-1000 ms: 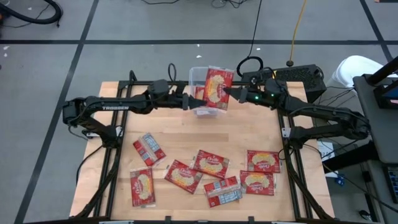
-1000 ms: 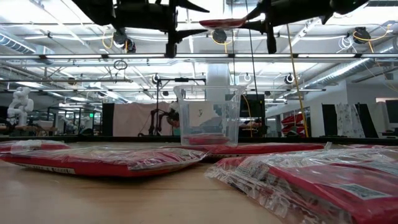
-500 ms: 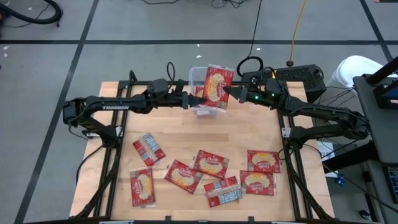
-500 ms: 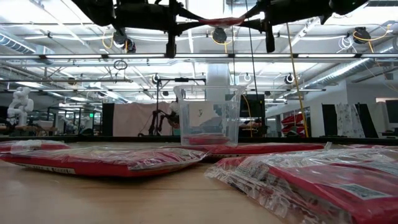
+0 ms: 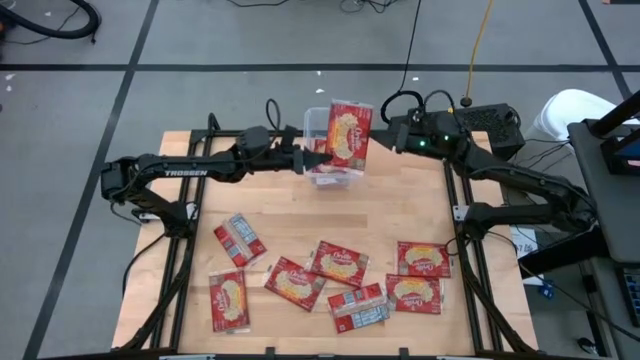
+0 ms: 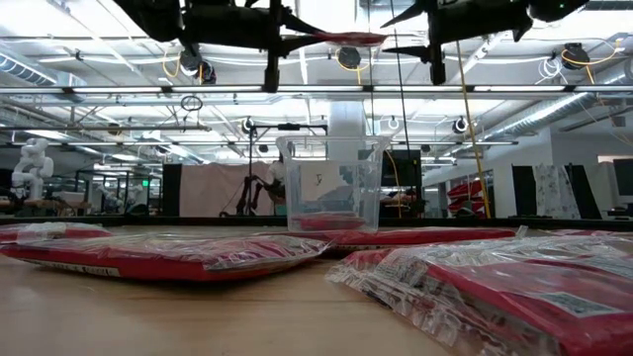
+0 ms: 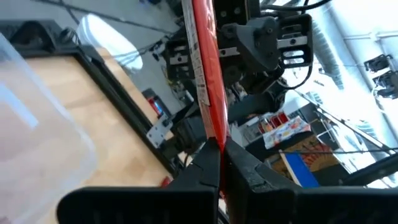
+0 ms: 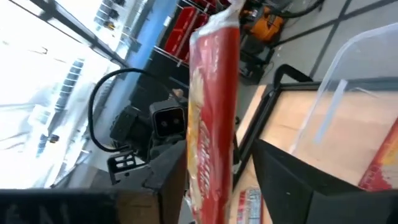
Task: Sort popcorn bags into baskets
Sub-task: Put the red popcorn bag into the transparent container
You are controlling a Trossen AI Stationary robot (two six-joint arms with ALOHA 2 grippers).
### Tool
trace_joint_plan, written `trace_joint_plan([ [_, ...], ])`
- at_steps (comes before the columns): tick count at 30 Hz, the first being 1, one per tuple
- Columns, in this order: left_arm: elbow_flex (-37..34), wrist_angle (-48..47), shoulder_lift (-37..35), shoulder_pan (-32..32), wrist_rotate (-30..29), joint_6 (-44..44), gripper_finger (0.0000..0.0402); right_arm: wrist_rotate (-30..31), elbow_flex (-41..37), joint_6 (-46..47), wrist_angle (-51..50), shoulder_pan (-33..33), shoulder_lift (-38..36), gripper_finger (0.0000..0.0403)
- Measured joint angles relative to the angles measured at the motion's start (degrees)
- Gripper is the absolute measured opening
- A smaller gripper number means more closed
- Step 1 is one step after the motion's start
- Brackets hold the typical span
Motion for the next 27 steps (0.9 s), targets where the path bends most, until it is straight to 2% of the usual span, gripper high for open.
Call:
trace_joint_plan([
  [7,0.0,3.4,0.0,-0.2,-2.3,3.1,0.0006,-7.9,12.8,-7.2,-15.9,-7.5,2.9,0.0182],
  [13,0.0,5.8,0.0,0.4,-3.2,4.7,0.0004,-15.1,21.8,-10.8,-19.3,-11.8,8.8,0.0182],
  [17,0.0,6.4,0.0,2.4,-3.8,4.2,0.0008,-15.7,24.1,-12.7,-19.3,-12.9,11.5,0.0183],
  [25,0.0,9.0,-0.1,10.7,-2.4,-8.9,0.0007,-15.6,24.1,-15.5,-22.2,-15.3,11.2,0.0183],
  [27,0.9,8.5,-0.1,11.7,-2.3,-9.0,0.0007,-15.6,24.1,-17.3,-24.0,-15.7,10.8,0.0183],
])
